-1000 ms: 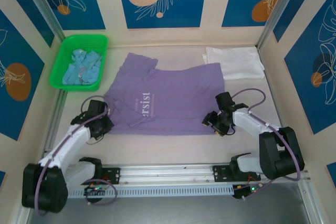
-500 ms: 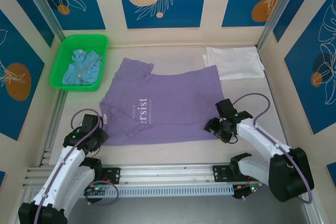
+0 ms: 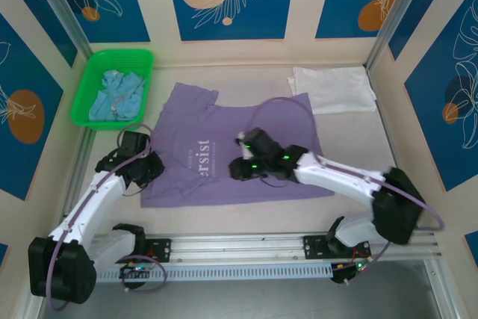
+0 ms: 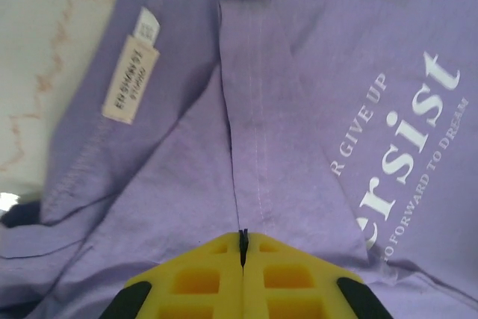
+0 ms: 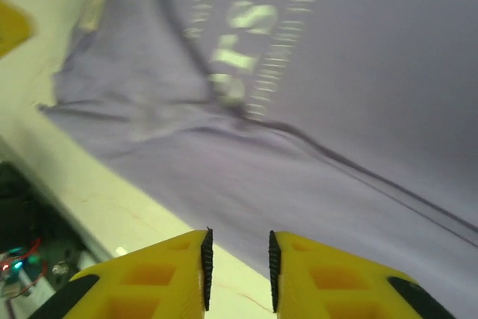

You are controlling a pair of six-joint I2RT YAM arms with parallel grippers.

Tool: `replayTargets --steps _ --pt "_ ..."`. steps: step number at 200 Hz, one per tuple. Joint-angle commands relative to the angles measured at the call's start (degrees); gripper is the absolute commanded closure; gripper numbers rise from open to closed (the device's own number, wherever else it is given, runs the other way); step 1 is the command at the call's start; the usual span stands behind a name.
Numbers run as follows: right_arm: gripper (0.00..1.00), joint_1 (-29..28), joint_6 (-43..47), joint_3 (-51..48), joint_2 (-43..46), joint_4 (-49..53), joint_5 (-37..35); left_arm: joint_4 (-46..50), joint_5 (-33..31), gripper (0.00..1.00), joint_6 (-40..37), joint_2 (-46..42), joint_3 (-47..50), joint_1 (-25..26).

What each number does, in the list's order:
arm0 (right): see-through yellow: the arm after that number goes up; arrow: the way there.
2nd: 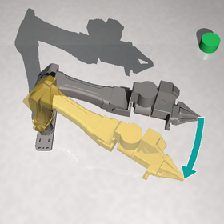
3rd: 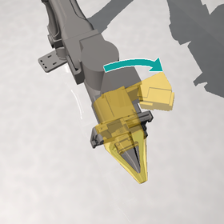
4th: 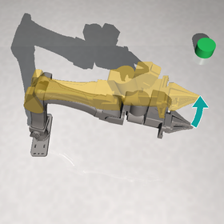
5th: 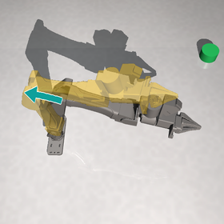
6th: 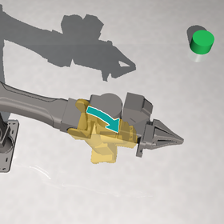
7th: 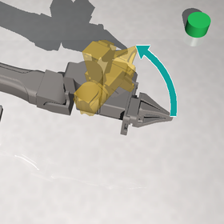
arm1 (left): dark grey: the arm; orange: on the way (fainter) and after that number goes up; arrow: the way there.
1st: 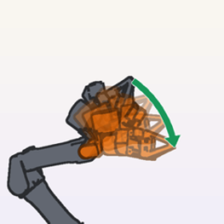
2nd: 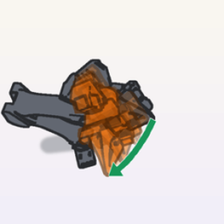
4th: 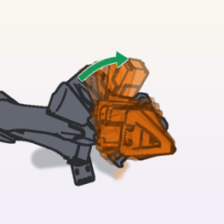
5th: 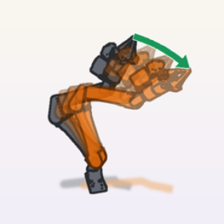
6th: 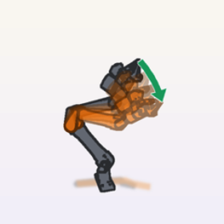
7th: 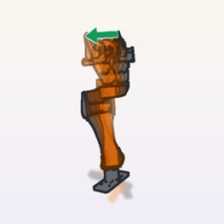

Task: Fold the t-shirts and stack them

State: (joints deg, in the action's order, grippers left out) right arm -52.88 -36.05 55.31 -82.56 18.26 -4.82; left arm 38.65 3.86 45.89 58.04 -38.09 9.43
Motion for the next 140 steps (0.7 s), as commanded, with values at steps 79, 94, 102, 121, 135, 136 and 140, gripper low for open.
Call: replayTargets --steps 79,94,102,121,135,136,140 --pt "0.57 -14.43 8.71 34.97 -34.86 12.98 -5.84 -4.19 -0.26 0.92 0.34 0.17 12.56 -5.36" --pt "0.56 -14.80 8.63 37.93 -37.18 14.66 -6.78 -5.05 -1.07 0.92 0.64 0.11 13.53 -5.54" --pt "0.55 -14.82 8.63 39.04 -38.08 15.21 -6.91 -5.29 -1.72 0.92 0.74 0.21 13.72 -5.57" --pt "0.54 -15.12 8.85 40.62 -39.77 16.37 -7.65 -5.51 -2.67 0.92 0.71 0.36 14.28 -5.74" --pt "0.54 -15.44 9.54 42.05 -41.13 17.59 -8.18 -5.69 -2.96 0.92 0.87 0.08 14.94 -5.84" --pt "0.54 -15.51 9.57 42.15 -41.24 17.68 -8.23 -5.74 -2.97 0.92 0.87 0.06 14.96 -5.79" --pt "0.54 -15.61 9.66 42.55 -41.67 18.12 -8.61 -5.78 -3.02 0.92 0.94 -0.15 15.11 -5.90"
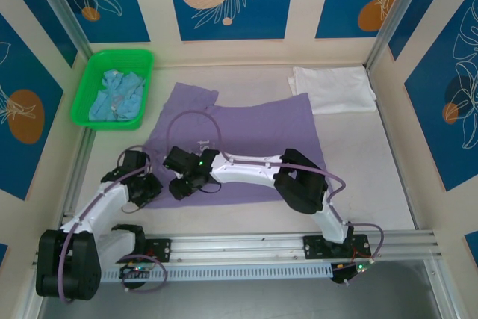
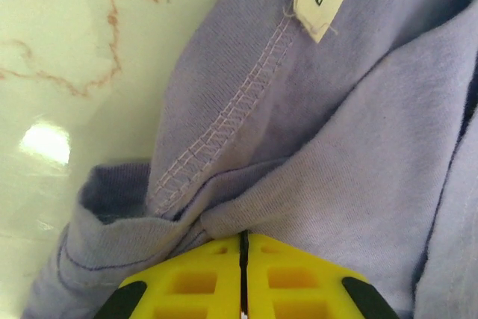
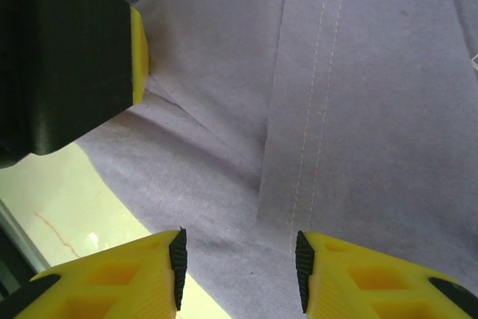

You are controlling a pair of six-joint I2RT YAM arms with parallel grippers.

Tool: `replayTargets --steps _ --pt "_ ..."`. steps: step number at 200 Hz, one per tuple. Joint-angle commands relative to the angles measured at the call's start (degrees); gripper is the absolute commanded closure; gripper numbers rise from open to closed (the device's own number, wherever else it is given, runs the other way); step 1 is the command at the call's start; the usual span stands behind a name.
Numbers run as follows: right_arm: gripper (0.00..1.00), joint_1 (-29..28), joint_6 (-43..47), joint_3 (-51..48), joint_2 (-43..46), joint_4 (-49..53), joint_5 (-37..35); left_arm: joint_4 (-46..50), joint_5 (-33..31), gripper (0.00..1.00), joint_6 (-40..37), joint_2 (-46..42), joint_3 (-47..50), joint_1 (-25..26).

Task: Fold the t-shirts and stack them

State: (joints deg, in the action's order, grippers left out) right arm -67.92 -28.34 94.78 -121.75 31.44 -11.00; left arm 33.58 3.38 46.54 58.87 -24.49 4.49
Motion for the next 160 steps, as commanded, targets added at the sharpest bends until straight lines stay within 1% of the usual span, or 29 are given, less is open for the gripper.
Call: replayTargets --steps 1,55,87,114,126,145,160 --pt "0.54 -0.56 1.96 3.19 -2.59 4.99 -2.57 -0.75 -2.56 0.92 0.29 -1.01 1.53 -0.97" --pt "0.54 -1.48 3.14 8.31 -7.30 9.53 -4.99 -0.76 -3.29 0.92 0.36 -2.93 3.05 -0.96" --pt "0.58 -1.86 3.73 10.72 -8.65 11.53 -7.04 -0.54 -3.82 0.92 0.34 -3.72 3.41 -0.91" --pt "0.67 -1.87 3.31 12.87 -10.28 13.49 -8.30 -0.54 -4.08 0.92 0.53 -4.21 3.75 -0.91" --pt "0.74 -1.85 2.87 13.15 -10.52 13.86 -8.85 -0.32 -4.25 0.92 0.55 -4.54 3.78 -0.93" --pt "0.83 -1.52 2.55 12.46 -9.81 12.93 -7.05 -0.08 -4.61 0.92 0.71 -5.16 3.92 -0.88" --pt "0.87 -0.77 2.15 11.22 -9.06 11.47 -5.17 -0.02 -4.83 0.91 0.74 -5.48 4.03 -0.91"
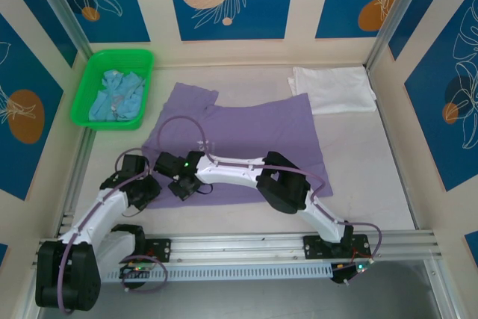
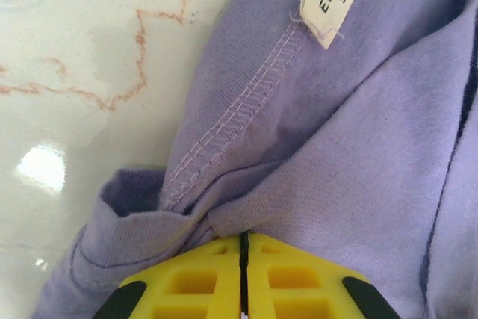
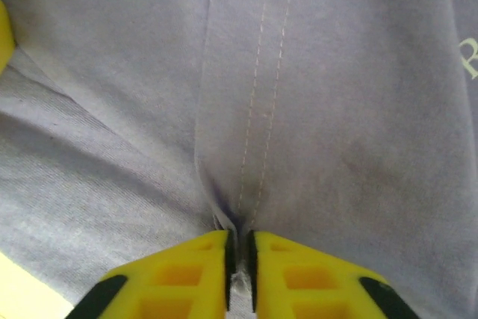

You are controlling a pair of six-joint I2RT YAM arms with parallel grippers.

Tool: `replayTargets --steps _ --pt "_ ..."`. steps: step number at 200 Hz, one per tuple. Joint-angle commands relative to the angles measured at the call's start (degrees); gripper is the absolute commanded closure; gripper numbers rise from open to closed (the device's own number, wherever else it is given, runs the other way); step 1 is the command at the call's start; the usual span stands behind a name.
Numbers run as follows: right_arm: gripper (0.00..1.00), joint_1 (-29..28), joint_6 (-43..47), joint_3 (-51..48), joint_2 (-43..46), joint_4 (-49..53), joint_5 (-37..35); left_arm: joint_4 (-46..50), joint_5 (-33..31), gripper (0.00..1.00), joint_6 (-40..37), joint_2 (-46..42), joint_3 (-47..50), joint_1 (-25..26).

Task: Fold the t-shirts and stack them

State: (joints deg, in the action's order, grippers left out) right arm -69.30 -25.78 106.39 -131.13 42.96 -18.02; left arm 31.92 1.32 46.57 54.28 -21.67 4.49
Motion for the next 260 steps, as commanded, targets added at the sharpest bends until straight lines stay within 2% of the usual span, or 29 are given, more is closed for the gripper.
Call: replayTargets --steps 1,23,45,99,260 --pt "0.87 0.67 -0.45 -0.43 0.33 -0.10 2.03 1.69 -2.79 0.91 0.76 -0.87 1.20 -0.90" --pt "0.92 1.63 -0.59 -1.12 1.29 -0.98 3.67 1.91 -3.09 0.91 0.87 -1.17 1.20 -0.96" --pt "0.96 3.47 -1.41 -3.62 3.89 -3.98 8.25 2.03 -3.35 0.91 1.07 -1.54 1.28 -0.91" --pt "1.00 8.85 -2.74 -6.74 7.66 -7.41 15.98 2.27 -3.61 0.91 1.20 -1.99 1.37 -0.90" --pt "1.00 22.24 -3.48 -7.57 7.67 -9.21 22.31 3.00 -4.31 0.91 1.45 -3.61 1.83 -0.80"
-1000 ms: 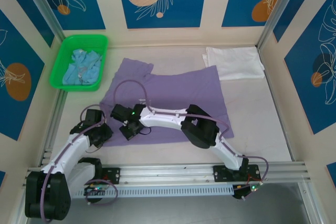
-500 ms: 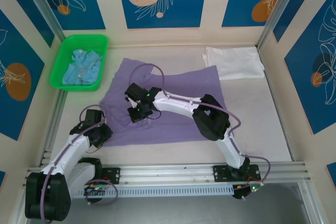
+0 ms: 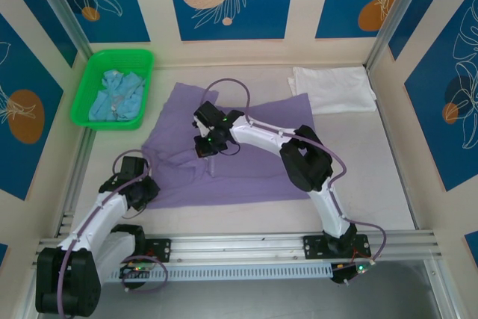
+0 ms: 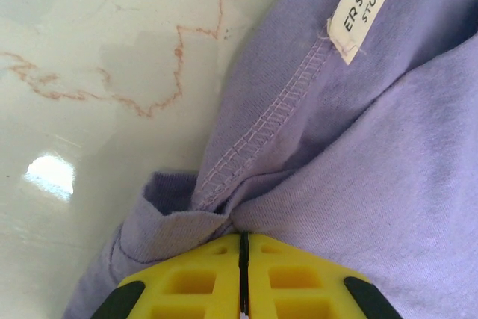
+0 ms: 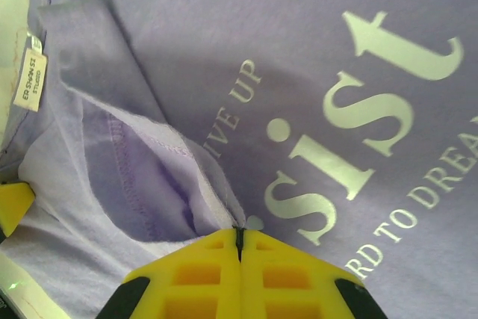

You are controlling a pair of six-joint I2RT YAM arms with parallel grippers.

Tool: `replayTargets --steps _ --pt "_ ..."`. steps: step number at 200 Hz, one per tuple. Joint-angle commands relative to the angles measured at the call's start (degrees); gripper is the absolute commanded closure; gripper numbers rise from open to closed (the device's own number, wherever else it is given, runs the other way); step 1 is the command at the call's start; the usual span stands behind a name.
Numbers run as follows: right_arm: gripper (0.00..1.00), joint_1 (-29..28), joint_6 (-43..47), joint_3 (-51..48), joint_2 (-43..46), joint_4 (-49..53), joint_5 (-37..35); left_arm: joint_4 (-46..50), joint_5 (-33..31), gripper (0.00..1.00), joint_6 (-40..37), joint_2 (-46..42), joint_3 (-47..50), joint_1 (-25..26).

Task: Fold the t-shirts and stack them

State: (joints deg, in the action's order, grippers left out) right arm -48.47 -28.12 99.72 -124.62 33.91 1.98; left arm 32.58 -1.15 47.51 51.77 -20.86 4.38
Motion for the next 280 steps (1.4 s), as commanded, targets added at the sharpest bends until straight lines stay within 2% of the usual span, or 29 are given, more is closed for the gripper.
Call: replayTargets --steps 1,50,61,68,94,122,188,228,255,280 --pt "1.00 1.47 -1.14 -0.87 1.10 -0.20 2.32 2.42 -1.84 0.91 0.54 -1.12 1.01 -0.73" --pt "1.00 4.62 -5.26 -2.33 -0.36 -0.96 3.87 2.73 -2.10 0.91 0.74 -1.67 1.17 -0.69" --pt "0.97 5.19 -6.58 -2.85 -0.53 -1.20 4.34 2.75 -2.17 0.91 0.68 -1.78 1.17 -0.69" --pt "0.93 5.55 -7.42 -3.03 -0.69 -1.00 4.31 2.84 -2.19 0.91 0.74 -1.84 1.17 -0.69" --pt "0.68 7.20 -10.94 -4.79 -0.55 -0.62 3.46 3.02 -2.37 0.91 0.89 -2.11 1.26 -0.74" --pt "0.55 9.74 -14.26 -9.71 3.46 -3.91 3.57 3.19 -2.58 0.90 0.91 -2.70 1.21 -0.69" --pt "0.53 9.21 -13.62 -27.35 21.25 -14.66 1.89 6.77 -6.14 0.89 1.86 -7.88 -0.28 -0.69" --pt "0.46 9.85 -14.13 -41.56 34.64 -18.13 -2.21 9.24 -4.94 0.80 1.56 -12.16 -5.69 -0.25" --pt "0.44 11.21 -15.17 -47.03 40.86 -15.71 -4.99 10.22 -2.30 0.74 -0.70 -9.58 -14.67 -0.11" --pt "0.44 10.27 -17.63 -52.60 44.19 -17.80 -1.55 9.83 6.24 0.70 -5.52 -1.40 -23.41 0.68"
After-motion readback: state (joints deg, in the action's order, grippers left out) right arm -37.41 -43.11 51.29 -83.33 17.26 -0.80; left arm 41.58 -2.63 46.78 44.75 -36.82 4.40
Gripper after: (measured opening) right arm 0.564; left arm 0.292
